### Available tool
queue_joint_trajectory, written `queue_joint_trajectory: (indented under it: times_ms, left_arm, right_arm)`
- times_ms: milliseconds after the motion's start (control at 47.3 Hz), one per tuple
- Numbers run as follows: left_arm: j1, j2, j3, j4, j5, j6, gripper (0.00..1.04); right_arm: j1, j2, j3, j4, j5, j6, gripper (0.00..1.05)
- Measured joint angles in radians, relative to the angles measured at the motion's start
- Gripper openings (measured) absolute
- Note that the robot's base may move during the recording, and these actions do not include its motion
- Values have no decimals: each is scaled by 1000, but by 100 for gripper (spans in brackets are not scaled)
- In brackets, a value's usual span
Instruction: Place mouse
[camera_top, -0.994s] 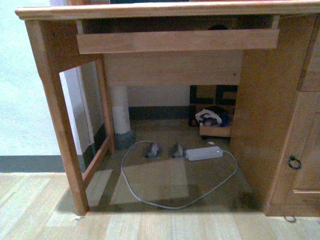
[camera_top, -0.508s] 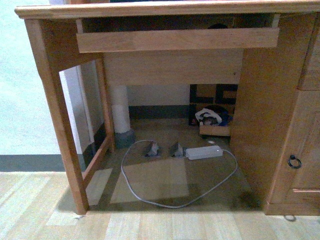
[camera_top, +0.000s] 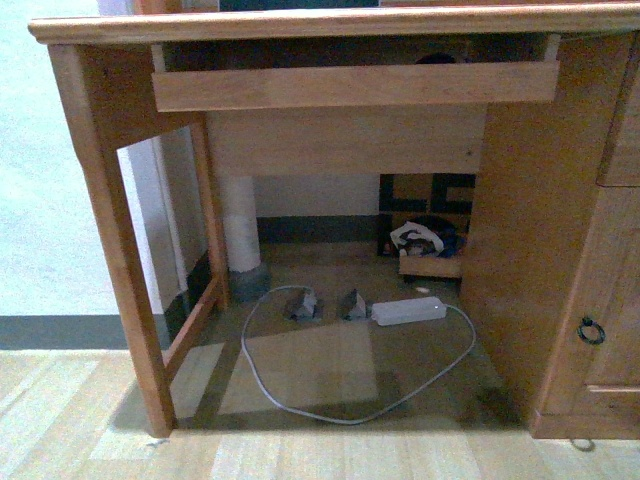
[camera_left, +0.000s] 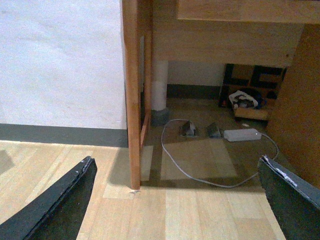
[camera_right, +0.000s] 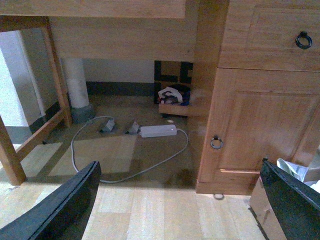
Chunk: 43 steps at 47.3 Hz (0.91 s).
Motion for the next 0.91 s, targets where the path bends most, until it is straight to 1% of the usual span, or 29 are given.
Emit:
queue_joint_trajectory:
  times_ms: [910]
  left_arm:
    - [0,0,0,1,1,0,98]
  right_arm:
    - [0,0,0,-1,0,0,98]
